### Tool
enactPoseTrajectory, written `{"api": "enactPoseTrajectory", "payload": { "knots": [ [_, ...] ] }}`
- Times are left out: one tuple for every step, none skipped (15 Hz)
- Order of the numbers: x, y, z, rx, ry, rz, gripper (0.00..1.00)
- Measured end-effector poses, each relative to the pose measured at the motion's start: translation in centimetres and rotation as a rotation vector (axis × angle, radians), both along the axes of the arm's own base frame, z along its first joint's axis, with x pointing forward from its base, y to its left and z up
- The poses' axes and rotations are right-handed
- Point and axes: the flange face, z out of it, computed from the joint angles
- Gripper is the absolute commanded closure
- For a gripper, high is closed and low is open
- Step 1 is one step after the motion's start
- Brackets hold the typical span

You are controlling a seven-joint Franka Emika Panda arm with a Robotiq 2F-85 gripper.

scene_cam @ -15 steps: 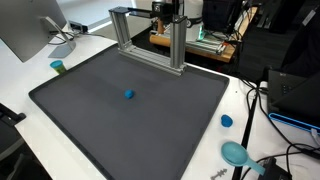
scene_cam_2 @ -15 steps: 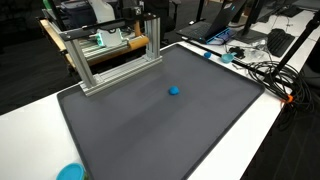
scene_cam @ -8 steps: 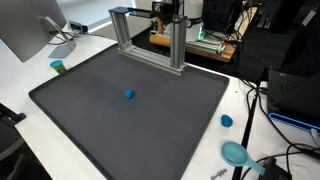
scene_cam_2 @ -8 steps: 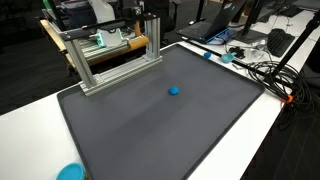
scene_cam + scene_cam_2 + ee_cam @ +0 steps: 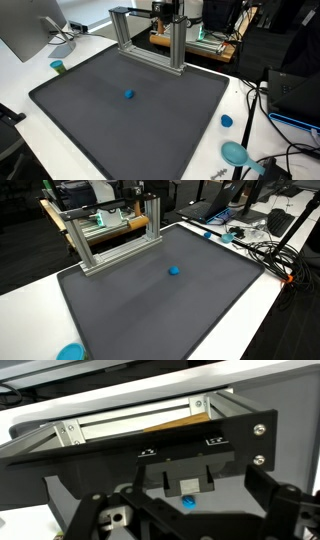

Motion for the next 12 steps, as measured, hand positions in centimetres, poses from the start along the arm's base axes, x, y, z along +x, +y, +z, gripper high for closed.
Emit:
{"api": "enactPoseTrajectory", "payload": {
  "knots": [
    [0.0,0.0,0.0,0.003,0.0,0.0,0.0],
    [0.1,0.1,0.0,0.006,-0.007,-0.005,0.0],
    [0.3,0.2,0.1,0.01,-0.022,-0.01,0.0],
    [0.5,0.2,0.0,0.013,-0.043,-0.013,0.0],
    [0.7,0.2,-0.1,0.014,-0.062,-0.012,0.0],
    [1.0,0.2,-0.4,0.014,-0.078,-0.011,0.0],
    [1.2,0.1,-0.6,0.013,-0.091,-0.01,0.0],
    [1.3,0.1,-0.8,0.013,-0.098,-0.009,0.0],
    [1.4,0.1,-1.1,0.012,-0.101,-0.008,0.0],
    [1.4,0.2,-1.4,0.01,-0.104,-0.005,0.0],
    [1.5,0.2,-1.8,0.009,-0.103,-0.003,0.02],
    [1.5,0.2,-2.1,0.006,-0.099,-0.001,0.06]
  ]
}}
